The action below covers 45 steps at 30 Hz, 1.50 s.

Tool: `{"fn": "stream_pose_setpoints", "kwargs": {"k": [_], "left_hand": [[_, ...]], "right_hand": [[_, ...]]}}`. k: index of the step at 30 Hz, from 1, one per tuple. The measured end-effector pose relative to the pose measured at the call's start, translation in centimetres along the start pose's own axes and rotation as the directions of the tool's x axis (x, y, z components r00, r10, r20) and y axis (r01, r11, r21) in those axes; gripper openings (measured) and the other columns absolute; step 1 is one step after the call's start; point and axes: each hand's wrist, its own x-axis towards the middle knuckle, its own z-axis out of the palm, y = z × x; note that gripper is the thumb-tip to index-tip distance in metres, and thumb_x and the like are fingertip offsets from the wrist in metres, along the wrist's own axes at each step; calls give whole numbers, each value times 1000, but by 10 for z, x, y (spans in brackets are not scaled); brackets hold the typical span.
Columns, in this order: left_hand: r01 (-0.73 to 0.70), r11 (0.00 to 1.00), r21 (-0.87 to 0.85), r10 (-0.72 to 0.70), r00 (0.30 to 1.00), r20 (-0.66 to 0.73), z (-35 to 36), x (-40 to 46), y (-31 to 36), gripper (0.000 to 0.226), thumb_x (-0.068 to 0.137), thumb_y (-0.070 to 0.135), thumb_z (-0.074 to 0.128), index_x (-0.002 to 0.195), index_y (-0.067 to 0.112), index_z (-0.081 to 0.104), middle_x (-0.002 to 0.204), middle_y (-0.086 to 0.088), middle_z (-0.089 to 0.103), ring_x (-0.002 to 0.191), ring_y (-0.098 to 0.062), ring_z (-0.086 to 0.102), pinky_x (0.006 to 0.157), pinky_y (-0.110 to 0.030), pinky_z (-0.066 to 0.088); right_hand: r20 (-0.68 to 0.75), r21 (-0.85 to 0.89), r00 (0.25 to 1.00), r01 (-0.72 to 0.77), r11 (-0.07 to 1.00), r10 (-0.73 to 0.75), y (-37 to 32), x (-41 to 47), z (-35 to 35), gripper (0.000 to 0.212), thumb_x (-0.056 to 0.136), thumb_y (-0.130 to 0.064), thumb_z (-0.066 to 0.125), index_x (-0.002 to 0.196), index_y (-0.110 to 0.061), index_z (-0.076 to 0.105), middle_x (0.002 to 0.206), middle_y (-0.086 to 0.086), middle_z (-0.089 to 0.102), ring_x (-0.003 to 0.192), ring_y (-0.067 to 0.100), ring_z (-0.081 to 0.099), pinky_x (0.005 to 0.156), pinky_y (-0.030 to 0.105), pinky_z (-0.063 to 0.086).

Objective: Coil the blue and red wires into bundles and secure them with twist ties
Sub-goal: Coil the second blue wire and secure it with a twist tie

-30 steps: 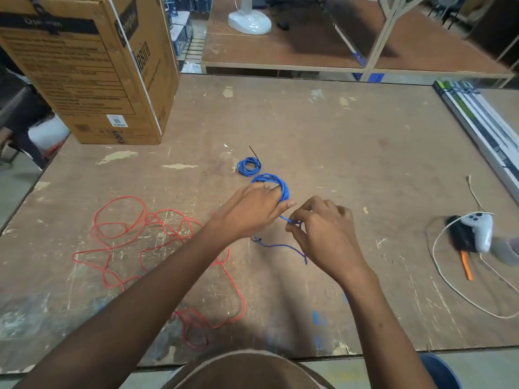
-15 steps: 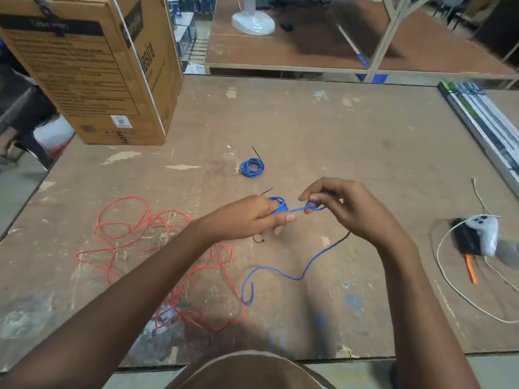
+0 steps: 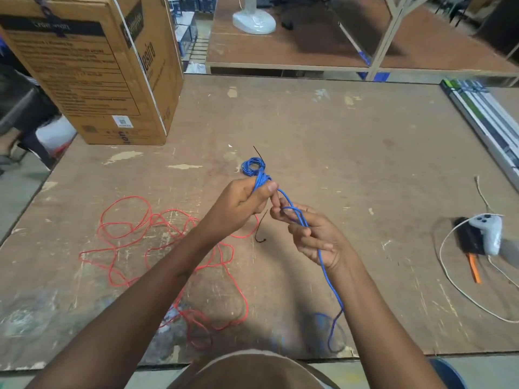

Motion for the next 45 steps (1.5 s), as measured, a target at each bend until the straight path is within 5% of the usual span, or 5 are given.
{"fn": "stream_pose_setpoints", "kwargs": {"k": [9, 15, 26, 37, 45], "left_hand": [[73, 994, 83, -47, 959, -281, 18, 8, -7, 39, 111, 34, 55, 73, 31, 64, 55, 11, 39, 50, -13, 36, 54, -29, 37], [112, 819, 562, 59, 959, -277, 7, 6, -36, 41, 111, 43, 51, 82, 21, 69, 63, 17, 57, 61, -6, 54, 70, -35, 45], [-46, 538, 842, -154, 976, 152, 1, -10, -22, 50, 110, 54, 46, 66, 30, 42, 59, 16, 38, 58, -10, 44, 67, -33, 29], [182, 980, -80, -132, 895, 427, 28, -46, 28, 59, 111, 36, 39, 68, 0, 58, 54, -20, 41, 48, -7, 38, 54, -20, 32], [253, 739, -625, -86, 955, 284, 25, -30, 36, 43, 102, 43, 42, 67, 23, 57, 46, 14, 27, 41, -7, 17, 46, -30, 13]], "right_hand": [[-30, -367, 982, 165, 915, -189, 49, -3, 53, 18, 103, -10, 63, 104, -16, 80, 93, 8, 78, 84, 24, 77, 84, 37, 62], [-444, -337, 850, 135, 932, -284, 16, -18, 60, 24, 101, -22, 54, 111, -10, 73, 83, 2, 63, 56, 13, 41, 55, 27, 30], [141, -826, 474, -428, -367, -869, -34, -38, 67, 30, 110, -49, 53, 96, -30, 71, 84, -8, 54, 76, 13, 55, 60, 35, 40], [-216, -710, 833, 225, 667, -510, -23, 8, -20, 23, 77, -39, 95, 91, -25, 84, 85, 2, 77, 69, 17, 41, 59, 31, 26], [-215, -815, 749, 215, 537, -627, 50, 10, 4, 37, 105, 4, 56, 85, -23, 74, 71, 1, 57, 68, 21, 42, 65, 34, 37]]}}
